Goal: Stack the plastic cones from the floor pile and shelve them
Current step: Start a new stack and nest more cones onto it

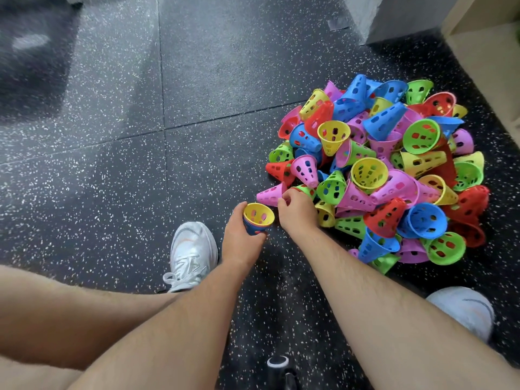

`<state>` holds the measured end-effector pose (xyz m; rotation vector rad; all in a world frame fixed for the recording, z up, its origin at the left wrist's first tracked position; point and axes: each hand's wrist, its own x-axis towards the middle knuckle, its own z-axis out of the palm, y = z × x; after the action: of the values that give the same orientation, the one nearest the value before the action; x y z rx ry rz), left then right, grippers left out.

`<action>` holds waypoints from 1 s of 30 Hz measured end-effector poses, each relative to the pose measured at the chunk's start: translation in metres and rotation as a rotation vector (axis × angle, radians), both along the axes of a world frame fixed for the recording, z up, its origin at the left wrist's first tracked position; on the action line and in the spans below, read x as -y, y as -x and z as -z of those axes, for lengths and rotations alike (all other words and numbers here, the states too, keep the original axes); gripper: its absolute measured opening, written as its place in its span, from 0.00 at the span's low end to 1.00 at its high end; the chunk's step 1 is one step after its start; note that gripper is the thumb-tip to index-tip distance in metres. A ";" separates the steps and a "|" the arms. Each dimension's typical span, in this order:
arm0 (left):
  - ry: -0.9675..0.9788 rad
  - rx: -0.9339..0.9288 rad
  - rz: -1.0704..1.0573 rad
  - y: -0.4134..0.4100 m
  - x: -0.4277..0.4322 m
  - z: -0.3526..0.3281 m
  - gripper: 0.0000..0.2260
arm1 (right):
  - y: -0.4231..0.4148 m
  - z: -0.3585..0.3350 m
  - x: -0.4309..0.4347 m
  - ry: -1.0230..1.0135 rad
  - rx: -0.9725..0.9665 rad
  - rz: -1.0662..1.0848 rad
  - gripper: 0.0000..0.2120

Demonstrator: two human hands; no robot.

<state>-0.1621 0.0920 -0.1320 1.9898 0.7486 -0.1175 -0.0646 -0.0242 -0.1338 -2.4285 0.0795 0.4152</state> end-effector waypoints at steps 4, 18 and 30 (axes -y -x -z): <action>0.008 -0.004 -0.009 0.003 -0.002 0.002 0.33 | 0.009 -0.005 0.012 -0.134 0.094 -0.103 0.06; -0.020 -0.013 0.129 0.002 0.035 -0.011 0.26 | 0.046 -0.025 0.073 -0.146 0.190 -0.422 0.11; 0.155 0.015 0.106 -0.009 0.046 -0.013 0.39 | 0.055 -0.035 0.074 -0.292 -0.049 -0.197 0.11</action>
<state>-0.1528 0.0459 -0.1191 1.8797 0.6056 -0.2163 -0.1198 -0.0979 -0.0984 -2.1446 -0.1887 0.5357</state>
